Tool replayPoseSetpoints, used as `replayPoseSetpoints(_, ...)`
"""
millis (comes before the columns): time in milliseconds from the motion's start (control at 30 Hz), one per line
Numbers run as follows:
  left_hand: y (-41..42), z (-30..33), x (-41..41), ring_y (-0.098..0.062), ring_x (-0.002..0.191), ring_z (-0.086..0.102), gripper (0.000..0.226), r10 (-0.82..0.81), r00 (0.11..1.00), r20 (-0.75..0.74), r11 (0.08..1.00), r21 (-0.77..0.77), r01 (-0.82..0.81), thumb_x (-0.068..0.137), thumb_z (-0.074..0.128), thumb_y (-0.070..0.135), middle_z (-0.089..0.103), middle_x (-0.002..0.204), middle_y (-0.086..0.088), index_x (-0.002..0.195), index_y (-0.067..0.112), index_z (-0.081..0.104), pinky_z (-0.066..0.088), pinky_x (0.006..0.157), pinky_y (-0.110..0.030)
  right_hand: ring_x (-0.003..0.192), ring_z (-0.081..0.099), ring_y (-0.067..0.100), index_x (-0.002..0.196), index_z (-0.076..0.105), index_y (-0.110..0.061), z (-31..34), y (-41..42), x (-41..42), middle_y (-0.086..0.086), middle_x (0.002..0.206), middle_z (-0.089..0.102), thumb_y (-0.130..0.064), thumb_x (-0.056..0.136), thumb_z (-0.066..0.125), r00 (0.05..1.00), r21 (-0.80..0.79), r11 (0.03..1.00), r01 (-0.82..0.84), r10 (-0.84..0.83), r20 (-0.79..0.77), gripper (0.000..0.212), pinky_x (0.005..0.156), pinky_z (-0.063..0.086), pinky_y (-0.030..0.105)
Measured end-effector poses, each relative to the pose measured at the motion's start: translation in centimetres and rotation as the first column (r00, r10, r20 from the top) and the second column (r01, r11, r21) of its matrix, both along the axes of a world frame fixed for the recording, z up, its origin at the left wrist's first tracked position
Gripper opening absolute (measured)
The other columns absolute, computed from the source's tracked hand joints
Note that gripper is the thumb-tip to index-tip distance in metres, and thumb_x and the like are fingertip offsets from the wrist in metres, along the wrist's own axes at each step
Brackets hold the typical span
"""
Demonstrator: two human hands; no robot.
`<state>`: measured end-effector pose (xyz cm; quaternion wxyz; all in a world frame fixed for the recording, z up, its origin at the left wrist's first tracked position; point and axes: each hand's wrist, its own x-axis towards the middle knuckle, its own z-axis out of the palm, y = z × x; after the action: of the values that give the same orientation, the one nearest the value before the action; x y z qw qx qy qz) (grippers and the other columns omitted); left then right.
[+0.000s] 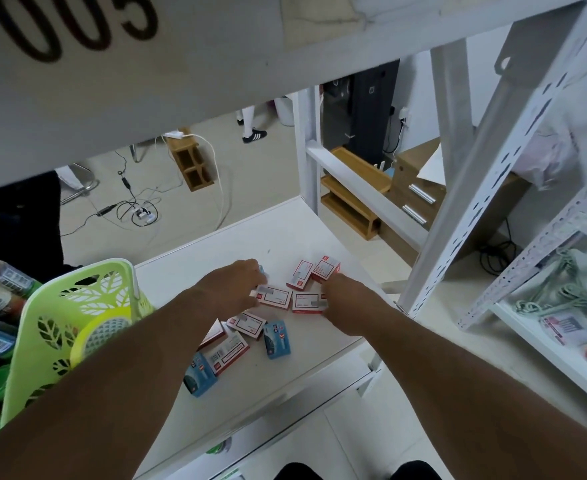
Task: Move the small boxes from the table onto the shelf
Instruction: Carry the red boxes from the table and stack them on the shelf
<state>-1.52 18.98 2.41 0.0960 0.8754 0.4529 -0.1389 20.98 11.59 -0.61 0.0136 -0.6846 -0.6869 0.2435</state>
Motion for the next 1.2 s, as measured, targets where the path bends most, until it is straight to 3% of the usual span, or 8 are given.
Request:
replayPoseSetpoints(100, -0.4, 0.8, -0.6, -0.012, 0.115, 0.054, 0.049, 0.129, 0.982, 0.139, 0.989, -0.087, -0.118, 0.088, 0.067, 0.032, 0.054, 0.128, 0.007, 0.135, 0.024, 0.053, 0.047, 0.095, -0.029, 0.099, 0.069, 0.020, 0.124, 0.059, -0.014, 1.1, -0.7, 0.4, 0.002, 0.118, 0.066, -0.022, 0.095, 0.064, 0.997, 0.001, 0.999, 0.039, -0.038, -0.066, 0.030, 0.086, 0.060, 0.032)
replayPoseSetpoints(200, -1.4, 2.1, -0.8, -0.010, 0.086, 0.058, 0.031, 0.165, 0.964, 0.210, 0.984, -0.100, -0.146, 0.083, 0.071, 0.027, 0.062, 0.103, 0.008, 0.113, 0.022, 0.064, 0.046, 0.074, -0.022, 0.099, 0.068, 0.017, 0.130, 0.058, -0.016, 3.1, -1.9, 0.9, 0.000, 0.120, 0.067, -0.024, 0.096, 0.063, 0.996, 0.027, 0.999, 0.027, -0.024, -0.091, 0.035, 0.078, 0.053, 0.022)
replayPoseSetpoints(333, -3.2, 4.2, -1.0, -0.009, 0.077, 0.060, 0.018, 0.209, 0.948, 0.241, 0.976, -0.112, -0.187, 0.080, 0.071, 0.027, 0.052, 0.082, 0.018, 0.093, 0.026, 0.059, 0.051, 0.068, -0.026, 0.086, 0.058, 0.012, 0.130, 0.060, -0.016, 6.0, -3.9, 1.9, -0.003, 0.113, 0.063, -0.026, 0.094, 0.064, 0.998, 0.065, 0.998, 0.020, -0.016, -0.068, 0.038, 0.069, 0.047, 0.017)
replayPoseSetpoints(567, -6.9, 8.2, 1.0, -0.010, 0.081, 0.063, 0.027, 0.127, 0.962, 0.241, 0.991, -0.060, -0.116, 0.080, 0.069, 0.036, 0.064, 0.093, 0.009, 0.103, 0.024, 0.066, 0.056, 0.076, -0.035, 0.095, 0.065, 0.020, 0.124, 0.063, -0.016, 10.2, -9.1, 4.9, 0.003, 0.114, 0.062, -0.035, 0.088, 0.070, 0.999, 0.106, 0.994, 0.030, -0.031, 0.015, 0.041, 0.085, 0.058, 0.033)
replayPoseSetpoints(867, -16.0, 13.7, 9.8, -0.010, 0.087, 0.065, 0.035, 0.003, 0.973, 0.230, 1.000, -0.019, 0.001, 0.083, 0.069, 0.039, 0.070, 0.108, 0.005, 0.116, 0.026, 0.065, 0.054, 0.070, -0.025, 0.083, 0.059, 0.011, 0.117, 0.067, -0.024, 14.2, -19.6, 13.1, -0.004, 0.104, 0.061, -0.039, 0.086, 0.070, 0.989, 0.181, 0.976, 0.118, -0.131, 0.062, 0.035, 0.071, 0.055, 0.027)
replayPoseSetpoints(933, -18.6, 15.1, 12.9, -0.013, 0.089, 0.065, 0.035, -0.052, 0.971, 0.233, 0.998, -0.006, 0.055, 0.083, 0.070, 0.039, 0.069, 0.106, 0.003, 0.115, 0.025, 0.066, 0.056, 0.075, -0.032, 0.080, 0.060, 0.011, 0.111, 0.068, -0.024, 15.6, -22.6, 15.7, -0.005, 0.098, 0.062, -0.039, 0.085, 0.070, 0.985, 0.194, 0.970, 0.144, -0.159, 0.066, 0.030, 0.069, 0.057, 0.029)
replayPoseSetpoints(1067, -23.5, 18.1, 19.8, -0.016, 0.085, 0.064, 0.025, -0.122, 0.953, 0.278, 0.992, -0.004, 0.128, 0.080, 0.070, 0.039, 0.067, 0.095, 0.003, 0.100, 0.024, 0.067, 0.055, 0.077, -0.040, 0.078, 0.057, 0.012, 0.101, 0.066, -0.026, 18.5, -29.4, 22.0, -0.006, 0.093, 0.057, -0.040, 0.083, 0.068, 0.968, 0.238, 0.950, 0.204, -0.232, 0.096, 0.023, 0.063, 0.047, 0.026)
replayPoseSetpoints(1200, -27.8, 21.6, 27.7, -0.008, 0.084, 0.067, 0.026, -0.195, 0.925, 0.325, 0.980, 0.024, 0.198, 0.083, 0.071, 0.039, 0.071, 0.100, 0.011, 0.107, 0.031, 0.067, 0.059, 0.073, -0.033, 0.078, 0.052, 0.015, 0.093, 0.064, -0.021, 22.3, -36.4, 28.2, -0.005, 0.088, 0.051, -0.033, 0.084, 0.066, 0.943, 0.279, 0.924, 0.261, -0.305, 0.131, 0.016, 0.059, 0.034, 0.022)
